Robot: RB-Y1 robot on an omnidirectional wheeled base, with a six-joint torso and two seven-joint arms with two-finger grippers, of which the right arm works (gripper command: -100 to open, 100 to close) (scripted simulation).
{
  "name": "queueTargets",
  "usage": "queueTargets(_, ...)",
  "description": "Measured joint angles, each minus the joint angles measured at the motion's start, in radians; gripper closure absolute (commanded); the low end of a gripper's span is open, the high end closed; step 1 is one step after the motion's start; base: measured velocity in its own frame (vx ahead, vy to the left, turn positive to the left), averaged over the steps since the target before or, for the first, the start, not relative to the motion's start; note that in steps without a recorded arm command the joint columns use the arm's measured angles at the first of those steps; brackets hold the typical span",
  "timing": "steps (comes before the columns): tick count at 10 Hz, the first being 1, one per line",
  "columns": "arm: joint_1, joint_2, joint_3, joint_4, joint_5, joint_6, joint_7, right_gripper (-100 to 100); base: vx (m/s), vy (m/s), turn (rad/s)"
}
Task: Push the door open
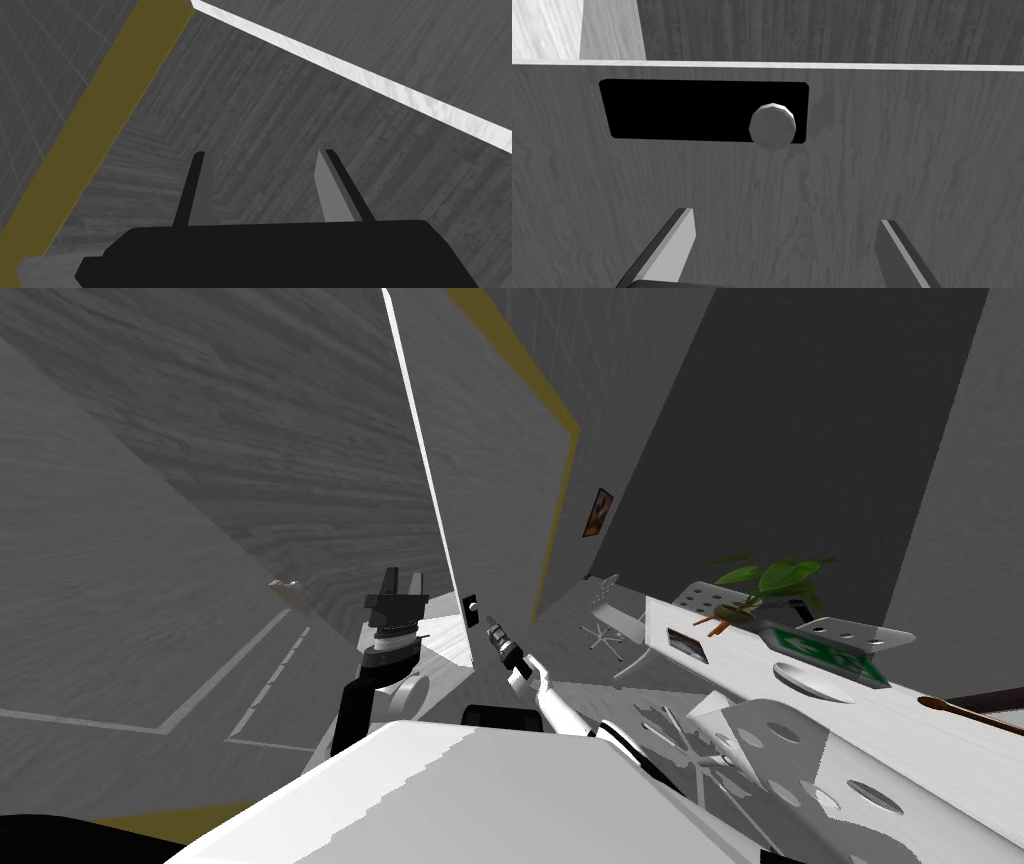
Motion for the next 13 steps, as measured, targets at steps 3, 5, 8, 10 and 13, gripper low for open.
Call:
queueTargets(3,-0.003,-0.002,-0.005,0.009,0.000,0.000,0.002,-100,0.123,0.111,0.038)
queueTargets(5,-0.004,0.001,-0.012,0.020,0.001,-0.003,0.007,-100,0.131,0.144,0.032)
queueTargets(8,-0.006,0.012,-0.024,0.036,0.002,-0.007,0.015,-100,0.165,0.153,0.034)
queueTargets(10,-0.008,0.024,-0.032,0.046,0.003,-0.009,0.019,-100,0.121,0.090,0.019)
queueTargets(13,-0.009,0.025,-0.033,0.045,0.003,-0.010,0.020,100,-0.019,-0.015,0.003)
